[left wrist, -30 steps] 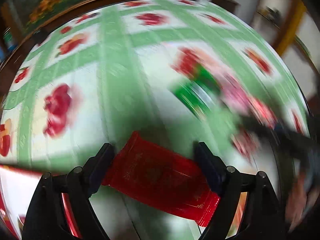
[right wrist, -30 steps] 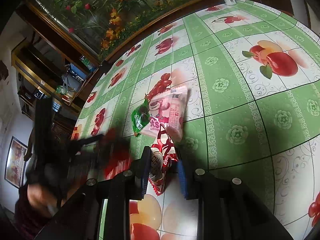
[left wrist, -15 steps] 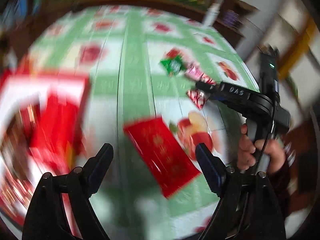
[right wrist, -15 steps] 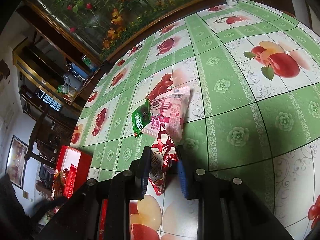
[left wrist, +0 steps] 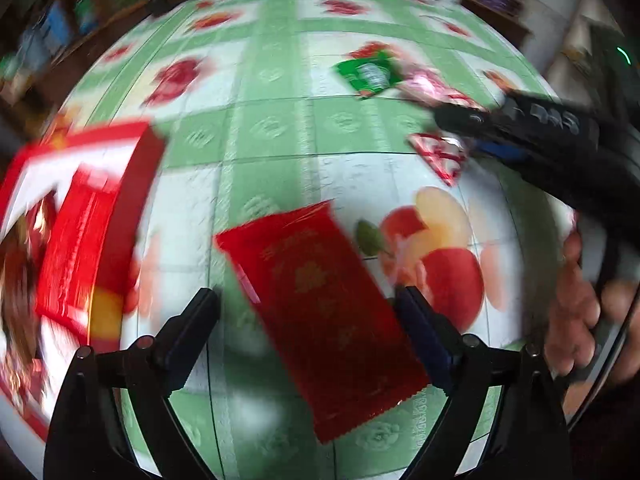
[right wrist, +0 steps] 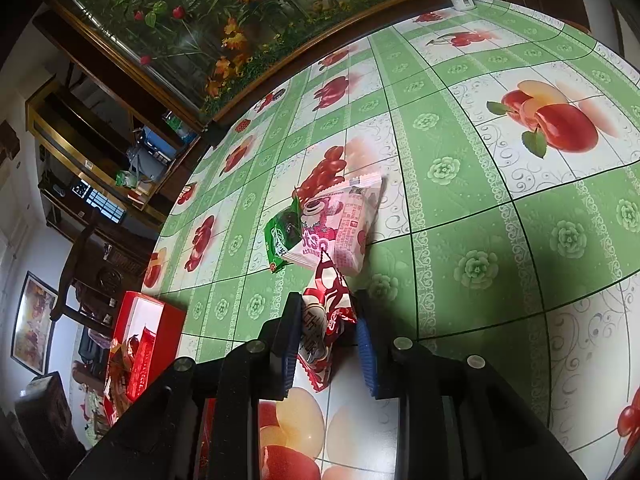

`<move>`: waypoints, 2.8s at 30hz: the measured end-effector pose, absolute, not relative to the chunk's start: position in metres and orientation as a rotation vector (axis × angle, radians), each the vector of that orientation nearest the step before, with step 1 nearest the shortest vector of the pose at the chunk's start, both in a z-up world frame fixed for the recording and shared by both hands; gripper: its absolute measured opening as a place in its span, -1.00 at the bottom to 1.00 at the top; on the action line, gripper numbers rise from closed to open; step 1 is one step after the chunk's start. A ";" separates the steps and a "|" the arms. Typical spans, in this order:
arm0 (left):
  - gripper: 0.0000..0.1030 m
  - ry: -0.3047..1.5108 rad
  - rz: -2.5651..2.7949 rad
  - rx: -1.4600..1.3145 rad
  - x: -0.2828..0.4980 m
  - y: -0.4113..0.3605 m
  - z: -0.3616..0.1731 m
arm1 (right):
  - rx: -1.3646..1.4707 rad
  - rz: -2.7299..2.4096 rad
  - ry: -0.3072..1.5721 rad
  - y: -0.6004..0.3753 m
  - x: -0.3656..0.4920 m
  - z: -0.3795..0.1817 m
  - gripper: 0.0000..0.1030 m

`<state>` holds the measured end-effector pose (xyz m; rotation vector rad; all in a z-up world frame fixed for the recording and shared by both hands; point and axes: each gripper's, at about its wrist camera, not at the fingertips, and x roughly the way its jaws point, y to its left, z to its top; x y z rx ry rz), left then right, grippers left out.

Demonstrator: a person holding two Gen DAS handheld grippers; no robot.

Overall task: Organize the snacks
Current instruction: 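Carry both packets to the tray and open both tools to release them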

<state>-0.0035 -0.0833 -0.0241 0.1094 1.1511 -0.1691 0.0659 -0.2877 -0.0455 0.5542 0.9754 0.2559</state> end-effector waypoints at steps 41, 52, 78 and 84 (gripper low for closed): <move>-0.35 0.872 -0.444 0.024 -0.052 0.019 0.023 | 0.519 0.375 0.920 -0.251 0.062 -0.036 -0.58; 0.23 0.953 -0.510 0.179 -0.056 -0.014 0.000 | 0.513 0.391 0.835 -0.229 0.057 -0.021 -0.58; -0.08 0.740 -0.348 0.107 -0.054 0.037 0.054 | 0.555 0.615 0.678 -0.198 0.043 0.008 -0.58; -0.06 0.676 -0.060 0.059 -0.044 0.095 0.061 | 0.486 0.789 0.715 -0.114 0.044 0.012 -0.56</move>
